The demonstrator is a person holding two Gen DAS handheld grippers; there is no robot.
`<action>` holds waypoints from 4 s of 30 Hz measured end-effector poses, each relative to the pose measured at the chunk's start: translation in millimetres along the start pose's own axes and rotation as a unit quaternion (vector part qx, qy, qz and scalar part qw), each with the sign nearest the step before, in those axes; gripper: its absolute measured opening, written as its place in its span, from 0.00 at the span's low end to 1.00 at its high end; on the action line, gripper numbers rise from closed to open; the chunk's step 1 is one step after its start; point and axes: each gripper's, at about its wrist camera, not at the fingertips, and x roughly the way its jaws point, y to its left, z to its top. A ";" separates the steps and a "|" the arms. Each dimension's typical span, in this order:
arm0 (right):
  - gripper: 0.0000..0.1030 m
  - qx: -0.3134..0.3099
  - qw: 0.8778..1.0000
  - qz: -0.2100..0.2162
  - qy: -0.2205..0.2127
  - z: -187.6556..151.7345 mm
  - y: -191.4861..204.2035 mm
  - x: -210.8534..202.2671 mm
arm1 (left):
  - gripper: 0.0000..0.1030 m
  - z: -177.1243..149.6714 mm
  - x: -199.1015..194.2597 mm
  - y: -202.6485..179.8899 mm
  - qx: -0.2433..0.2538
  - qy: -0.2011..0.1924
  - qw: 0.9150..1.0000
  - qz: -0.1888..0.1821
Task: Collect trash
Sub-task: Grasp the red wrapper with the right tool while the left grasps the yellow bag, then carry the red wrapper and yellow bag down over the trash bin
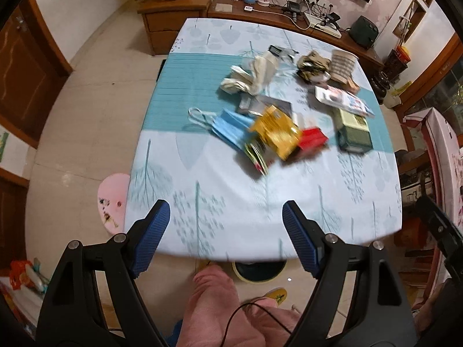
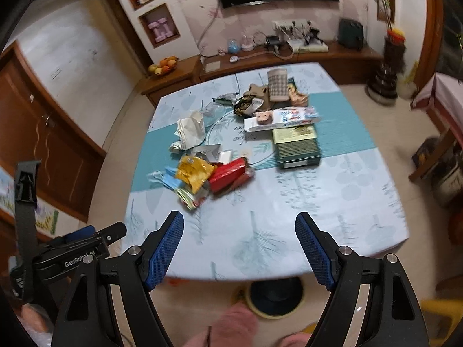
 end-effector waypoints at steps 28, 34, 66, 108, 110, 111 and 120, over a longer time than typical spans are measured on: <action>0.69 0.264 0.958 0.019 0.106 30.2 -45.7 273.1 | 0.73 106.0 180.4 -52.0 0.148 0.067 0.984 -0.075; 0.44 0.255 0.960 0.033 0.108 30.1 -38.0 280.2 | 0.37 101.7 199.7 -64.5 0.151 0.109 0.978 -0.094; 0.29 0.209 0.977 0.035 0.029 -36.4 -111.7 111.9 | 0.09 33.2 37.3 -81.8 0.156 -0.004 0.979 -0.130; 0.65 0.126 0.975 0.021 0.184 -375.6 -255.4 305.6 | 0.57 -328.3 276.0 -133.4 0.149 0.051 0.987 -0.034; 0.71 0.134 0.975 0.023 0.176 -372.9 -258.0 312.9 | 0.68 -328.0 281.2 -129.8 0.143 0.049 0.988 -0.039; 0.73 0.135 0.975 0.024 0.173 -372.0 -258.1 314.7 | 0.71 -327.0 283.8 -128.1 0.140 0.051 0.988 -0.040; 0.74 0.141 0.976 0.010 0.164 -359.0 -249.8 303.0 | 0.73 -310.9 277.3 -123.0 0.142 0.053 0.988 -0.038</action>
